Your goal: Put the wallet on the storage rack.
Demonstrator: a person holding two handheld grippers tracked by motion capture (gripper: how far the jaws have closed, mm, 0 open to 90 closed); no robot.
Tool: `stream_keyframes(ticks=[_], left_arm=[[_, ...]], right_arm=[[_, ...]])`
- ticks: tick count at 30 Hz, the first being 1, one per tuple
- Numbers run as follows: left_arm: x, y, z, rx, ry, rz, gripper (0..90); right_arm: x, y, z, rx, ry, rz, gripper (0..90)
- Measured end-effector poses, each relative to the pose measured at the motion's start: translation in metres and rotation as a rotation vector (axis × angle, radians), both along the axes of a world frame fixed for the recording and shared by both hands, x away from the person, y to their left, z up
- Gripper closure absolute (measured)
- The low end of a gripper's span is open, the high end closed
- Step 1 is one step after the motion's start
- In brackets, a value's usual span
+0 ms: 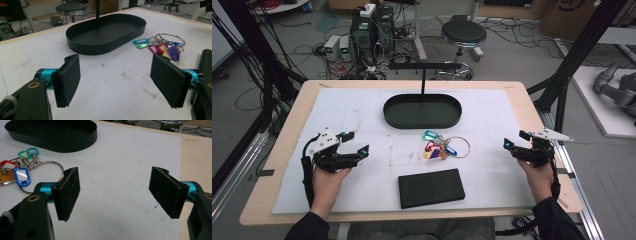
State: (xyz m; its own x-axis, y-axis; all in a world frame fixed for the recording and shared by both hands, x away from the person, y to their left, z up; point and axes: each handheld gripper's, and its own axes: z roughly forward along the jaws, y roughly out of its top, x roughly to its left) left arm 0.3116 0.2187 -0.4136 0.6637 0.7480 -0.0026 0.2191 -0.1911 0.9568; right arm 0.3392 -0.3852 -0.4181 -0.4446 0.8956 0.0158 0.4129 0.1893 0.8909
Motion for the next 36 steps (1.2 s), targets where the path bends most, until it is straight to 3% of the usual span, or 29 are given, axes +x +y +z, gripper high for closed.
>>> stream_keyframes(ticks=[13,17,24,25,26,27,28,36], left_arm=[[-0.006,-0.019,0.002,-0.018,0.020,-0.086,25.3],[-0.007,-0.027,0.001,-0.037,0.073,-0.128,26.3],[-0.009,-0.042,-0.005,-0.057,0.125,-0.187,29.7],[-0.009,-0.047,-0.008,-0.056,0.155,-0.207,30.3],[-0.009,-0.047,-0.008,-0.056,0.155,-0.207,31.1],[-0.008,-0.052,-0.011,-0.081,0.207,-0.241,32.4],[-0.008,-0.054,-0.013,-0.089,0.231,-0.257,33.9],[-0.011,-0.071,-0.023,-0.051,0.308,-0.279,38.5]], right_arm=[[0.001,-0.001,0.000,0.004,0.002,-0.004,25.3],[0.001,0.000,0.000,0.000,-0.004,-0.003,25.3],[0.001,0.000,0.000,-0.004,-0.007,-0.006,25.3],[0.001,0.000,0.000,-0.004,-0.006,-0.006,25.3],[0.001,0.001,0.000,-0.005,-0.007,-0.005,25.3],[0.001,0.001,0.000,-0.005,-0.005,-0.005,25.3],[0.001,0.001,0.000,-0.007,-0.006,-0.005,25.3],[0.001,0.001,0.000,-0.011,-0.011,-0.005,25.4]])
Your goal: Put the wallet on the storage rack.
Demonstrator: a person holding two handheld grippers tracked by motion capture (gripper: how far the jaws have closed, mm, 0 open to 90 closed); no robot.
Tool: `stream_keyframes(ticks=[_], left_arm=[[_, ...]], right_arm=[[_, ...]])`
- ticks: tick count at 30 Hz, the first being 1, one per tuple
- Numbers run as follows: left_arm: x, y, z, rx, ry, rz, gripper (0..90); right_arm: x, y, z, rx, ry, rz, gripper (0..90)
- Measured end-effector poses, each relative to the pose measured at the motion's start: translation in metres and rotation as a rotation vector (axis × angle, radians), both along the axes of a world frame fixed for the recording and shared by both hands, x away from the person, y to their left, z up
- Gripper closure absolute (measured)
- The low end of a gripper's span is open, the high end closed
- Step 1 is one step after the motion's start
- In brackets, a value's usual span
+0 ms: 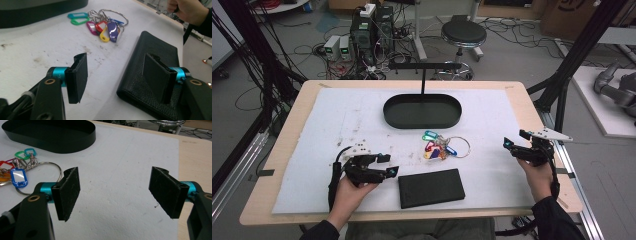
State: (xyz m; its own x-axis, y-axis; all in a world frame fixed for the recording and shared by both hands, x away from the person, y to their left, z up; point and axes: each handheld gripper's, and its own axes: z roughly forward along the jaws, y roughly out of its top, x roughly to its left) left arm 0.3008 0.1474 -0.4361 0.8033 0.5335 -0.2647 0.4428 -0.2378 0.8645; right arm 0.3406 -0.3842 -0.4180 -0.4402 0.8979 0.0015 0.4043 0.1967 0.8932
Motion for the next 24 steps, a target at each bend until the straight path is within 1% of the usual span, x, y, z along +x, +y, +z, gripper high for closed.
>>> stream_keyframes(ticks=[2,3,5,6,8,9,12,13,14,15,16,19,20,22,23,24], left_arm=[[0.000,-0.001,-0.001,0.006,0.007,-0.002,39.0],[-0.001,-0.004,-0.003,0.008,0.019,-0.005,39.6],[-0.001,-0.005,-0.004,0.016,0.022,-0.010,41.7],[-0.001,-0.006,-0.005,0.028,0.027,-0.014,42.6],[-0.001,-0.008,-0.007,0.033,0.040,-0.021,45.4],[-0.001,-0.010,-0.008,0.037,0.057,-0.025,46.3],[0.000,-0.013,-0.012,0.051,0.088,-0.028,46.8],[0.000,-0.013,-0.012,0.051,0.088,-0.028,47.8],[0.001,-0.015,-0.015,0.062,0.117,-0.032,48.0],[0.001,-0.016,-0.016,0.068,0.131,-0.039,48.1],[0.001,-0.016,-0.016,0.068,0.131,-0.039,48.4],[0.003,-0.018,-0.020,0.086,0.171,-0.047,48.4],[0.003,-0.018,-0.020,0.084,0.178,-0.048,48.4],[0.004,-0.018,-0.021,0.078,0.209,-0.041,48.4],[0.004,-0.018,-0.021,0.078,0.209,-0.041,48.6],[0.004,-0.017,-0.022,0.074,0.224,-0.052,51.1]], right_arm=[[0.000,0.000,0.000,0.001,0.000,-0.001,25.4],[0.000,0.000,0.000,0.000,-0.001,0.000,25.5],[0.000,0.001,0.000,-0.001,0.000,-0.002,25.7],[0.000,0.001,0.000,-0.001,0.000,-0.001,25.6],[0.000,0.001,0.000,-0.001,-0.002,-0.001,25.7],[0.000,0.001,0.000,-0.001,-0.002,-0.001,25.7],[0.000,0.001,0.000,0.000,-0.001,-0.002,25.6],[0.000,0.001,0.000,-0.002,-0.004,0.000,25.7],[0.000,0.001,0.000,-0.002,-0.004,0.000,25.6],[0.000,0.001,0.000,-0.003,-0.005,0.000,25.7],[0.000,0.001,0.000,-0.003,-0.005,0.000,25.7],[-0.001,0.001,0.000,-0.001,-0.004,0.000,25.7],[0.000,0.001,0.000,-0.003,-0.005,0.001,25.7],[0.000,0.001,0.000,-0.002,-0.003,0.001,25.7],[0.000,0.001,0.000,-0.002,-0.003,0.001,25.7],[0.000,0.001,0.000,-0.003,0.000,0.004,25.7]])
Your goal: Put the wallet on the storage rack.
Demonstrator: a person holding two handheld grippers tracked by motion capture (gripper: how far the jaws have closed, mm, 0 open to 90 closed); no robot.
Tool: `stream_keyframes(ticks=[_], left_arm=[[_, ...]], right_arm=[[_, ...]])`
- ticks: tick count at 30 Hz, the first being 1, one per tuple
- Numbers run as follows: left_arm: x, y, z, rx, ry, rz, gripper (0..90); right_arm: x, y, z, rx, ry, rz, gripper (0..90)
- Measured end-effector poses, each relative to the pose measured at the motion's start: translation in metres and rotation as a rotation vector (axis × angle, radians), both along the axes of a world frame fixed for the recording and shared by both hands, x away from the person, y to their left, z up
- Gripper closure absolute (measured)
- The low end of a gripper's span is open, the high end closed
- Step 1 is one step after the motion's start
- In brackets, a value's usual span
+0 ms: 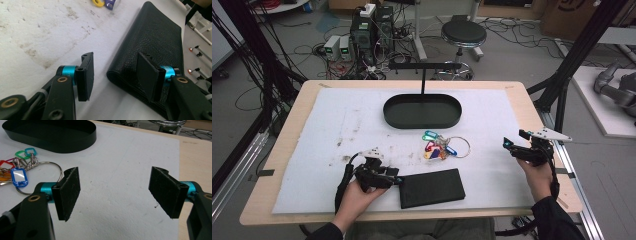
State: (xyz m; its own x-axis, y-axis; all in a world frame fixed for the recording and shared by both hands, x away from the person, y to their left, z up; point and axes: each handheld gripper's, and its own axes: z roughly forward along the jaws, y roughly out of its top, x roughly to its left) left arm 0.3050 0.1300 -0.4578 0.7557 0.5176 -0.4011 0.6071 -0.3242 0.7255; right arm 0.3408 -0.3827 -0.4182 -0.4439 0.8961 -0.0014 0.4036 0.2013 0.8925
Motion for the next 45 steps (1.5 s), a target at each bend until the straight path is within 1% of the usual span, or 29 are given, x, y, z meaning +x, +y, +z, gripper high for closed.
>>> stream_keyframes(ticks=[1,2,3,4,7,8,9,11,15,19,21,22,23,24,26,27,28,29,30,31,33,35,36,38,39,40,41,44,45], left_arm=[[0.000,0.000,0.000,0.000,0.000,0.000,54.2],[0.000,-0.001,-0.001,-0.020,0.024,-0.008,54.2],[0.000,0.000,-0.002,-0.027,0.031,-0.015,56.1],[0.000,0.000,-0.002,-0.035,0.035,-0.018,59.6],[0.000,0.000,-0.002,-0.036,0.032,-0.018,62.8],[-0.001,0.000,-0.001,-0.035,0.025,-0.016,62.8],[-0.001,0.000,-0.001,-0.037,0.023,-0.012,65.8],[-0.002,0.002,-0.001,-0.045,0.014,-0.007,67.9],[-0.003,0.003,0.001,-0.058,-0.028,-0.004,74.5],[-0.006,-0.001,0.008,-0.049,-0.118,-0.007,76.9],[-0.009,-0.003,0.013,-0.050,-0.177,-0.008,77.6],[-0.011,-0.004,0.016,-0.053,-0.216,-0.009,77.9],[-0.011,-0.004,0.017,-0.054,-0.240,-0.012,78.2],[-0.014,-0.006,0.020,-0.061,-0.292,-0.017,78.4],[-0.017,-0.008,0.025,-0.060,-0.365,-0.027,78.6],[-0.018,-0.009,0.027,-0.056,-0.389,-0.030,78.6],[-0.021,-0.010,0.029,-0.055,-0.427,-0.025,78.7],[-0.022,-0.011,0.030,-0.055,-0.446,-0.023,78.7],[-0.024,-0.011,0.032,-0.055,-0.478,-0.025,78.7],[-0.025,-0.012,0.033,-0.058,-0.497,-0.026,78.8],[-0.026,-0.012,0.036,-0.059,-0.554,-0.035,78.9],[-0.026,-0.013,0.038,-0.064,-0.588,-0.041,78.9],[-0.027,-0.013,0.039,-0.066,-0.615,-0.047,78.9],[-0.028,-0.014,0.040,-0.066,-0.647,-0.057,78.9],[-0.028,-0.015,0.041,-0.066,-0.659,-0.061,78.9],[-0.028,-0.015,0.041,-0.068,-0.668,-0.065,78.9],[-0.028,-0.015,0.041,-0.068,-0.672,-0.069,78.9],[-0.029,-0.015,0.042,-0.076,-0.692,-0.079,78.9],[-0.029,-0.015,0.042,-0.074,-0.697,-0.082,78.9]], right_arm=[[0.000,0.000,0.000,0.000,0.000,0.000,25.7],[0.000,0.000,0.000,-0.003,0.000,0.000,25.7],[0.000,0.001,0.000,-0.002,-0.002,0.000,25.7],[0.000,0.001,0.000,-0.004,-0.004,0.001,25.7],[0.000,0.001,0.000,-0.004,-0.003,0.000,25.7],[0.000,0.001,0.000,-0.004,-0.004,0.000,25.7],[0.000,0.001,0.000,-0.004,-0.005,0.002,25.7],[0.000,0.001,0.001,-0.002,-0.008,0.002,25.7],[-0.001,0.001,0.001,0.003,-0.012,-0.004,25.7],[-0.002,-0.001,0.003,0.015,-0.021,-0.005,25.7],[-0.003,-0.001,0.004,0.021,-0.030,-0.004,25.8],[-0.004,-0.001,0.004,0.023,-0.034,-0.003,26.0],[-0.005,-0.001,0.005,0.030,-0.036,-0.002,26.0],[-0.005,-0.001,0.006,0.031,-0.039,0.003,26.0],[-0.006,0.001,0.007,0.033,-0.049,0.008,26.0],[-0.007,0.003,0.008,0.034,-0.049,0.013,26.0],[-0.007,0.003,0.008,0.036,-0.051,0.017,26.0],[-0.008,0.005,0.009,0.041,-0.057,0.027,26.0],[-0.009,0.006,0.010,0.047,-0.057,0.033,26.0],[-0.011,0.008,0.011,0.054,-0.061,0.041,26.0],[-0.014,0.011,0.013,0.071,-0.074,0.061,26.0],[-0.017,0.014,0.015,0.095,-0.079,0.087,26.0],[-0.018,0.016,0.015,0.104,-0.081,0.101,25.9],[-0.021,0.020,0.016,0.124,-0.084,0.144,25.9],[-0.022,0.023,0.016,0.149,-0.071,0.189,25.9],[-0.023,0.026,0.016,0.161,-0.063,0.213,25.9],[-0.023,0.029,0.016,0.175,-0.057,0.251,25.9],[-0.025,0.040,0.015,0.180,-0.044,0.338,26.0],[-0.027,0.047,0.015,0.164,-0.031,0.371,26.0]])
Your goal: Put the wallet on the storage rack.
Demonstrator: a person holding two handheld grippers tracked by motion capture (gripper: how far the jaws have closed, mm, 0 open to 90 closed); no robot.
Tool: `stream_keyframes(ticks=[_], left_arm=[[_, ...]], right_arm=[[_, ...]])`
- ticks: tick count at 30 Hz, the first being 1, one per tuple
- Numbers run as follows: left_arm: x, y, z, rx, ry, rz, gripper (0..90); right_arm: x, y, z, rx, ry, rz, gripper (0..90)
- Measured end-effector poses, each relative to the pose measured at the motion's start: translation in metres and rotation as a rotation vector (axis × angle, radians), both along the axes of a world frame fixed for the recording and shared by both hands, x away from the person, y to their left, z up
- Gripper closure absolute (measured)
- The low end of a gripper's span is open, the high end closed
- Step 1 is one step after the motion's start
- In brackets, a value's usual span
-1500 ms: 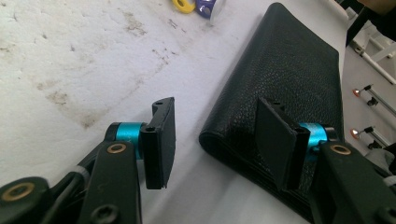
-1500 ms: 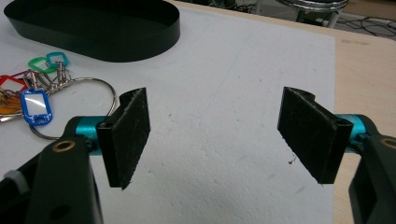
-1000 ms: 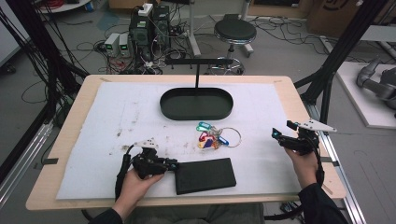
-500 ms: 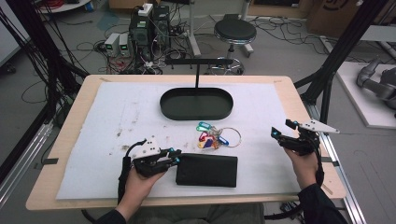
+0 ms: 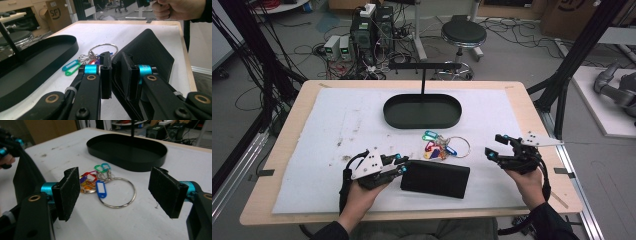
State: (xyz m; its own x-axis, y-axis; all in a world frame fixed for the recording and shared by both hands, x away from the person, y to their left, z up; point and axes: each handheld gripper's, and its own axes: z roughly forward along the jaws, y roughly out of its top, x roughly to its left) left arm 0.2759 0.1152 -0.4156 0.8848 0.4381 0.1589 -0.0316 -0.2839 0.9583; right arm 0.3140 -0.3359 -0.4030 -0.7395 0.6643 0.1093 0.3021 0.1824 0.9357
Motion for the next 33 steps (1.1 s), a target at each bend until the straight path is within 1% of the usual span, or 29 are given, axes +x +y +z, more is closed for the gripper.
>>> stream_keyframes(ticks=[1,2,5,7,8,10,11,13,14,15,16,19,20,23,24,26,27,28,29,31,33], left_arm=[[0.000,0.000,0.000,-0.003,-0.002,-0.003,78.9],[-0.001,0.000,0.000,0.000,-0.003,-0.003,78.9],[-0.002,0.001,0.000,0.000,-0.009,-0.007,78.8],[-0.003,0.001,0.001,-0.002,-0.012,-0.010,78.9],[-0.003,0.001,0.001,-0.001,-0.015,-0.014,78.9],[-0.003,0.001,0.000,-0.002,-0.015,-0.013,78.8],[-0.003,0.001,0.000,-0.002,-0.015,-0.013,78.8],[-0.003,0.001,0.000,-0.003,-0.016,-0.013,78.8],[-0.004,0.001,0.000,-0.004,-0.016,-0.014,78.8],[-0.004,0.002,0.000,-0.004,-0.017,-0.015,78.8],[-0.004,0.002,0.000,-0.004,-0.019,-0.016,78.8],[-0.004,0.002,0.000,-0.004,-0.022,-0.015,78.7],[-0.004,0.002,0.000,-0.004,-0.023,-0.015,78.7],[-0.005,0.002,-0.001,-0.006,-0.020,-0.014,78.7],[-0.005,0.002,-0.001,-0.007,-0.019,-0.015,78.7],[-0.004,0.003,-0.001,-0.007,-0.018,-0.016,78.7],[-0.004,0.004,-0.001,-0.008,-0.014,-0.016,78.6],[-0.004,0.004,-0.001,-0.010,-0.011,-0.016,78.6],[-0.004,0.004,-0.001,-0.012,-0.008,-0.014,78.3],[-0.003,0.005,-0.001,-0.015,-0.002,-0.011,77.5],[-0.003,0.005,-0.001,-0.024,0.006,-0.013,76.8]], right_arm=[[0.000,0.003,0.000,-0.008,-0.006,0.012,26.0],[-0.001,0.008,-0.001,-0.006,-0.001,0.045,26.2],[-0.001,0.018,-0.002,-0.016,0.017,0.109,26.3],[-0.002,0.026,-0.004,-0.028,0.027,0.165,29.6],[-0.003,0.030,-0.005,-0.032,0.038,0.214,32.1],[-0.004,0.037,-0.008,-0.050,0.054,0.286,34.6],[-0.004,0.040,-0.009,-0.063,0.057,0.304,35.5],[-0.003,0.044,-0.011,-0.069,0.076,0.343,36.9],[-0.003,0.046,-0.013,-0.073,0.099,0.363,38.5],[-0.002,0.048,-0.014,-0.077,0.112,0.370,38.8],[-0.001,0.051,-0.017,-0.087,0.140,0.392,39.2],[0.002,0.056,-0.022,-0.116,0.174,0.417,41.0],[0.003,0.058,-0.024,-0.119,0.197,0.429,42.4],[0.004,0.061,-0.027,-0.133,0.231,0.467,51.2],[0.004,0.062,-0.027,-0.135,0.234,0.481,57.2],[0.003,0.062,-0.026,-0.135,0.229,0.497,60.3],[0.003,0.061,-0.026,-0.132,0.227,0.501,63.3],[0.004,0.059,-0.025,-0.117,0.231,0.518,67.2],[0.004,0.058,-0.024,-0.111,0.225,0.525,69.6],[0.002,0.057,-0.021,-0.098,0.192,0.541,74.9],[0.000,0.056,-0.018,-0.106,0.167,0.543,76.2]])
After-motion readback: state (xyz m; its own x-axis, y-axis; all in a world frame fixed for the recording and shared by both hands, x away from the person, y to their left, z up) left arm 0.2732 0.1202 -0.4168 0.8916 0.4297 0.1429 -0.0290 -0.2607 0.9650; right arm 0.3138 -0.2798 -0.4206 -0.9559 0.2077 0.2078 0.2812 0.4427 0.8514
